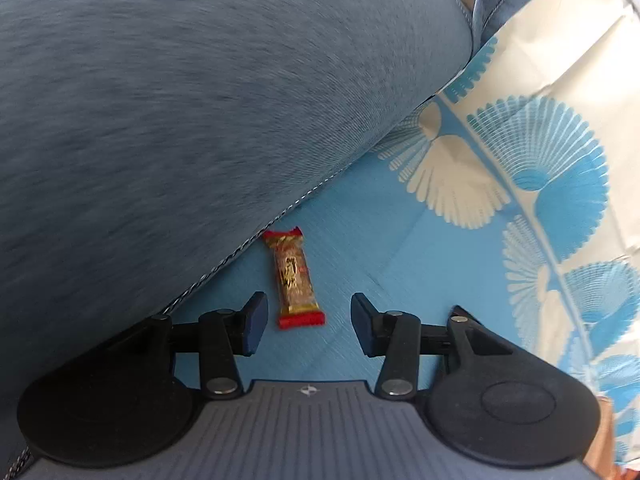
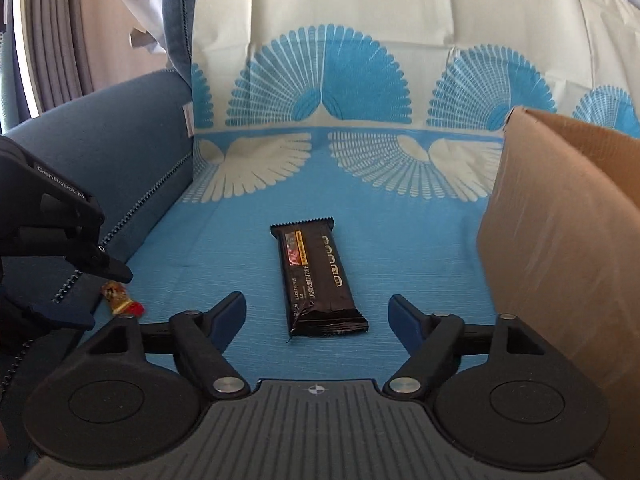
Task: Organize snacks
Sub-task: 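Move both open tools back to the red candy and chocolate bar, then grasp the red-gold candy with the left tool while the right tool grasps the chocolate bar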
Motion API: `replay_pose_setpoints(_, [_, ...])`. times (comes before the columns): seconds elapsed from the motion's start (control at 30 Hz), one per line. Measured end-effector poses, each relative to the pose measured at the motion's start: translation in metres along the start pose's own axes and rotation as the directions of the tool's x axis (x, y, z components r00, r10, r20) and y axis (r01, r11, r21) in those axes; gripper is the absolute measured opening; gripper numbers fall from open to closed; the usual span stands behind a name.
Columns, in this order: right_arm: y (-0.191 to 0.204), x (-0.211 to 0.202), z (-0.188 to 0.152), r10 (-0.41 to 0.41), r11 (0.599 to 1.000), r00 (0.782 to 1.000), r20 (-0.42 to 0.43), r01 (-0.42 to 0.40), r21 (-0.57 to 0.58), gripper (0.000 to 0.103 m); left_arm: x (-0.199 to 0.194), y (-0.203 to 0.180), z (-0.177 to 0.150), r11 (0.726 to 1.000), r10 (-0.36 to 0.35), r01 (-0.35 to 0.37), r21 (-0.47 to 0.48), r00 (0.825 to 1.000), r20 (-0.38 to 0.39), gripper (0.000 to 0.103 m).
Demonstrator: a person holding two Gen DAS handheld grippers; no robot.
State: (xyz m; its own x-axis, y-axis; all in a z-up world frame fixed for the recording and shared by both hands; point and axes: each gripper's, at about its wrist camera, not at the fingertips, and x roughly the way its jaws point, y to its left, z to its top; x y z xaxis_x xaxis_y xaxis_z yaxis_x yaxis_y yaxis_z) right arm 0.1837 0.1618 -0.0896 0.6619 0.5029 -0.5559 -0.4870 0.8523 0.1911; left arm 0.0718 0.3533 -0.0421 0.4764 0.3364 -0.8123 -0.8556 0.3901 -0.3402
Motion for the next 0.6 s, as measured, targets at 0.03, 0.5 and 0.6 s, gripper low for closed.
replay_pose_setpoints(0.03, [0.0, 0.004, -0.001, -0.001, 1.0, 1.0, -0.004, 0.001, 0.0, 0.081, 0.004, -0.003, 0.001, 1.0, 0.015, -0.015, 0.011, 1.0, 0.002, 0.051])
replay_pose_setpoints(0.5, [-0.001, 0.025, -0.007, -0.017, 1.0, 0.999, -0.028, 0.016, -0.018, 0.062, 0.026, -0.026, 0.001, 0.971, 0.145, -0.152, 0.182, 0.988, 0.051, 0.021])
replay_pose_setpoints(0.6, [-0.002, 0.023, -0.007, -0.012, 1.0, 1.0, -0.026, 0.012, -0.027, 0.05, 0.027, -0.026, 0.001, 0.969, 0.139, -0.146, 0.198, 0.989, 0.046, 0.02])
